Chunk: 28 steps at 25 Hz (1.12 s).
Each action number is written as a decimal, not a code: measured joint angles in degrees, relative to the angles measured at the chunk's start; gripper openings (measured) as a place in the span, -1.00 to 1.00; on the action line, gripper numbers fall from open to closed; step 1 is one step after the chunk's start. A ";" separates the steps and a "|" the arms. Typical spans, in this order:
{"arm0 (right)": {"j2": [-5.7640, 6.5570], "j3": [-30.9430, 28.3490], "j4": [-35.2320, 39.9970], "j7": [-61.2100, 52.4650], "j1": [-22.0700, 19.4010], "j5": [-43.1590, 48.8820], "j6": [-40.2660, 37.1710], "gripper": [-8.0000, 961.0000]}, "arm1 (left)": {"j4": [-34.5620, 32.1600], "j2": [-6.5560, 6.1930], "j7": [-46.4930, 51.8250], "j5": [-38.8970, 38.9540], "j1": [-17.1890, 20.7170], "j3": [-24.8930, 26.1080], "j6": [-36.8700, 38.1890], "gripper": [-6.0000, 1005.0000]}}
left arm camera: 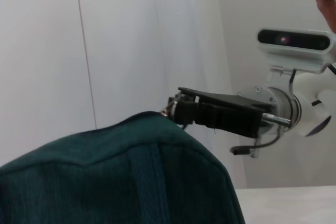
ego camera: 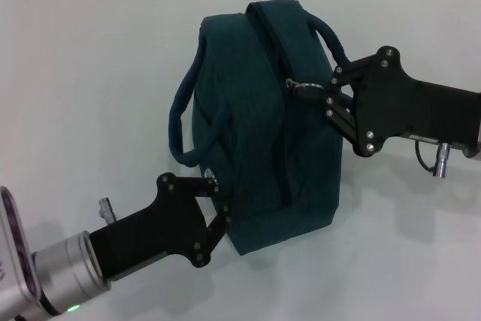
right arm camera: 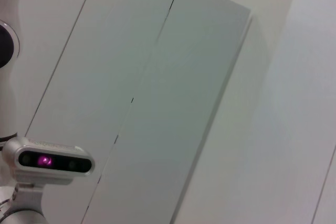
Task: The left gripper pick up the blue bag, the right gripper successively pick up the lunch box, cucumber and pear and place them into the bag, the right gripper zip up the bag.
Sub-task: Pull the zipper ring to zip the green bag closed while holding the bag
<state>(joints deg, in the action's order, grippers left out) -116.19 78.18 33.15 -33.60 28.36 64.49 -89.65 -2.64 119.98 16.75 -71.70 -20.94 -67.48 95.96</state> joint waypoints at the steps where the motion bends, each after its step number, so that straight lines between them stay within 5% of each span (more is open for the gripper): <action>1: 0.00 0.02 -0.01 -0.14 0.05 0.00 0.17 -0.97 | 0.00 -0.01 -0.05 0.00 0.02 -0.01 -0.01 -0.86; 28: 0.54 0.62 0.13 -4.66 -3.03 0.10 1.26 -0.92 | -0.16 -0.01 -0.23 0.31 -0.33 0.01 -0.30 -0.86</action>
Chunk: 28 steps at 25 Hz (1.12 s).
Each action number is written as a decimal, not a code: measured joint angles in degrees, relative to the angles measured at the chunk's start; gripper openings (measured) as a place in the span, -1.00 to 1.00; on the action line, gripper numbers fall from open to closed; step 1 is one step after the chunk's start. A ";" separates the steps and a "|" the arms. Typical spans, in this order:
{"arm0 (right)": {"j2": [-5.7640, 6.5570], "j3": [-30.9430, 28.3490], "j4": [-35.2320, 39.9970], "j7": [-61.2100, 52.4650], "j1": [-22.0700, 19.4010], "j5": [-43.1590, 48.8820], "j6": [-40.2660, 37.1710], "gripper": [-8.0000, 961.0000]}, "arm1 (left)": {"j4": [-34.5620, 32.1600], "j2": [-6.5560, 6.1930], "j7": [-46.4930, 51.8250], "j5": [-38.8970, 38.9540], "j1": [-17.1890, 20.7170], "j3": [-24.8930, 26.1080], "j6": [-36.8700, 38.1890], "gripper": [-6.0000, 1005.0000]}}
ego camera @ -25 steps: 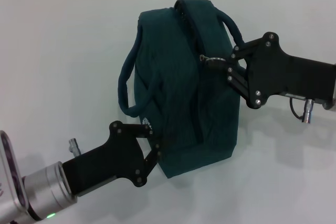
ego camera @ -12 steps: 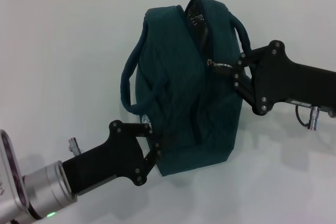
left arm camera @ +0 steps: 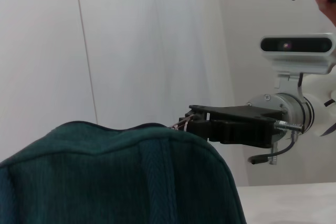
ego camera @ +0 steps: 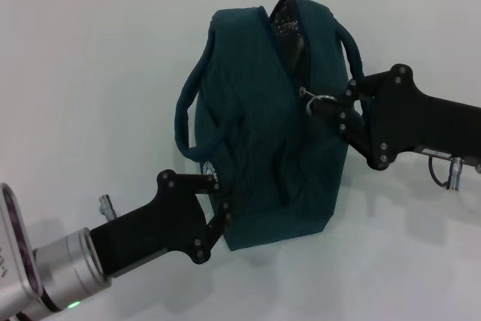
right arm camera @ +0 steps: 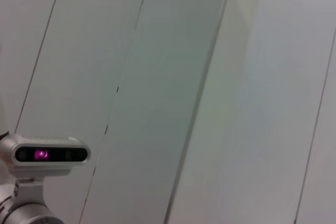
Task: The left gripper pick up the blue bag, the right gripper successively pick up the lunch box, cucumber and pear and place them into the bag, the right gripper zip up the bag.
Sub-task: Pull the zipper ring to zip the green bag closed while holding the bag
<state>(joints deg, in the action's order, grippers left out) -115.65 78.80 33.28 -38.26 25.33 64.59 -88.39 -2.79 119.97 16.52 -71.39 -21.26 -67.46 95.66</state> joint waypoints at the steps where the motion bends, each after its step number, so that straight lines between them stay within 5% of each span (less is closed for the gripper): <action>1: 0.00 0.01 0.01 -0.17 -0.01 0.02 -0.01 -0.91 | -0.02 0.00 0.00 -0.01 0.00 0.00 0.00 -0.86; 11: 0.00 0.05 0.73 -0.33 -1.82 -0.06 -0.64 -0.65 | -0.02 0.00 0.01 -0.30 0.35 -0.03 0.11 -0.86; 28: 0.50 -0.35 0.54 -2.65 -4.29 1.63 -2.10 -0.65 | -0.36 0.09 0.00 -0.43 0.58 -0.03 0.39 -0.86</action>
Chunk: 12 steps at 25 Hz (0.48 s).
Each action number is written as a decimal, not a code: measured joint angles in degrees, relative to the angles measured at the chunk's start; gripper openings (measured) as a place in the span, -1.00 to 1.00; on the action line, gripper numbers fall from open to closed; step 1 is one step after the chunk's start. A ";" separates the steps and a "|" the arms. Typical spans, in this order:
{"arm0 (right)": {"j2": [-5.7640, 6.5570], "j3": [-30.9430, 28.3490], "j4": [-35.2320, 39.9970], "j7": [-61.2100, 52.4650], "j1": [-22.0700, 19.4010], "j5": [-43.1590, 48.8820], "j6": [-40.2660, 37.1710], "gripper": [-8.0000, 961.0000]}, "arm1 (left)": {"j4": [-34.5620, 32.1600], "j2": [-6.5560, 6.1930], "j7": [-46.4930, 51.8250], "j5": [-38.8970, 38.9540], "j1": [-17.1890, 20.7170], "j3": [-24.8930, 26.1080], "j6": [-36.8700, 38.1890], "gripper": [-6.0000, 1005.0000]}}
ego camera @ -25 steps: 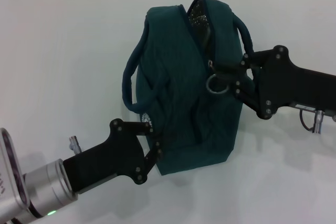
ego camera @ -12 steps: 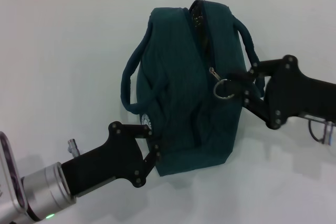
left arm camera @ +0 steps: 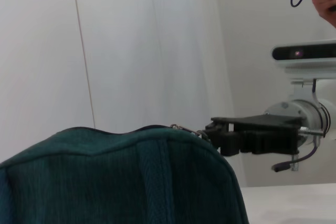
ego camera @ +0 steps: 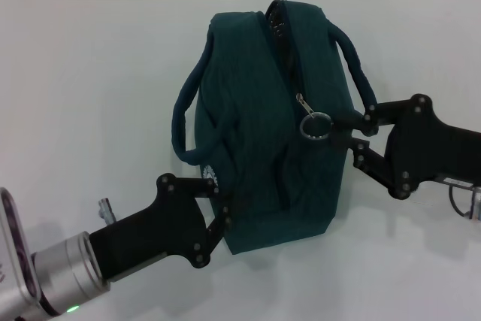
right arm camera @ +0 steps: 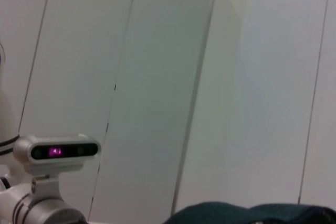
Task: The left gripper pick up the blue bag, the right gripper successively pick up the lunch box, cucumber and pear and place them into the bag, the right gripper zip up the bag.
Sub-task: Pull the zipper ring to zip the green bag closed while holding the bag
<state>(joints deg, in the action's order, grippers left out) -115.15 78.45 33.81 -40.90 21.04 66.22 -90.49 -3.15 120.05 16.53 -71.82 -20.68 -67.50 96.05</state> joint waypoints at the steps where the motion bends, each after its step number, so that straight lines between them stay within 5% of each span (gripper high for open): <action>1: -0.04 0.18 0.02 -0.21 0.05 0.11 0.59 -0.65 | -0.01 0.00 0.00 0.00 -0.03 0.00 0.01 -0.86; 12: -0.36 1.27 0.20 -0.60 1.89 0.99 2.11 -0.66 | 0.00 0.18 0.00 0.01 -0.18 -0.39 0.10 -0.87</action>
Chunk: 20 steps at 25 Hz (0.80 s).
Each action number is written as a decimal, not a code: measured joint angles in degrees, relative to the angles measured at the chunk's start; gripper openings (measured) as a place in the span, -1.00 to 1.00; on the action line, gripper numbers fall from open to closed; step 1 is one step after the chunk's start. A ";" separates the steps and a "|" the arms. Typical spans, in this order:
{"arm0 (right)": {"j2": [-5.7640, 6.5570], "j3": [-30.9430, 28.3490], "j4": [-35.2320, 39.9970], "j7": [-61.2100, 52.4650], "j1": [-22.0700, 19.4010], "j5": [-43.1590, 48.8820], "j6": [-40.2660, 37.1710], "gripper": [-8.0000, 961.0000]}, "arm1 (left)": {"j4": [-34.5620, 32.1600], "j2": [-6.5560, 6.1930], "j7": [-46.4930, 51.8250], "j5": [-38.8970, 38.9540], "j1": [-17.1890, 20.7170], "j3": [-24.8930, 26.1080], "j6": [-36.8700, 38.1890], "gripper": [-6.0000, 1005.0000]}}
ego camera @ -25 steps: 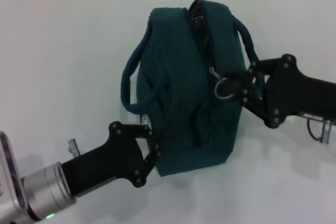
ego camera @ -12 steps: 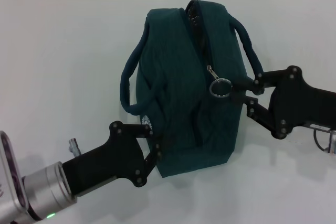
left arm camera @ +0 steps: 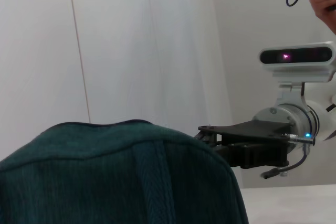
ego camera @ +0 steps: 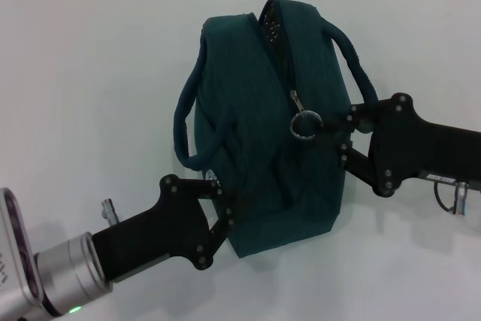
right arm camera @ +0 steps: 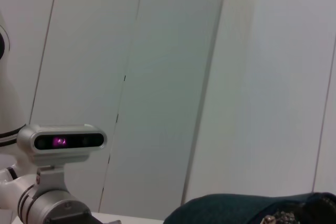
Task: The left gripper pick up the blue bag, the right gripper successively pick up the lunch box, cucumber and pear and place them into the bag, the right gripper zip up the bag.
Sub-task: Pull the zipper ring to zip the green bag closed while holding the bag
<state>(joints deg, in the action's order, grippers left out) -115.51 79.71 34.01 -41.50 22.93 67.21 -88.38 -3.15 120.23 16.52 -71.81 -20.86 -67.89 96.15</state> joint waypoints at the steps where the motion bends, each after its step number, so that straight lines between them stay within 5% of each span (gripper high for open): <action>1: -0.02 0.08 -0.08 -0.03 0.14 0.00 0.10 -0.66 | 0.00 0.00 0.00 0.00 0.00 -0.01 0.00 -0.87; 20: -0.33 -0.01 0.44 -2.31 0.36 -1.64 1.73 -0.65 | -0.02 0.00 -0.10 0.00 0.21 -0.14 0.01 -0.86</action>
<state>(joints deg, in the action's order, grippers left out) -115.84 79.70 34.45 -43.81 23.29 65.57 -86.65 -3.17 120.23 16.42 -71.81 -20.65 -68.03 96.16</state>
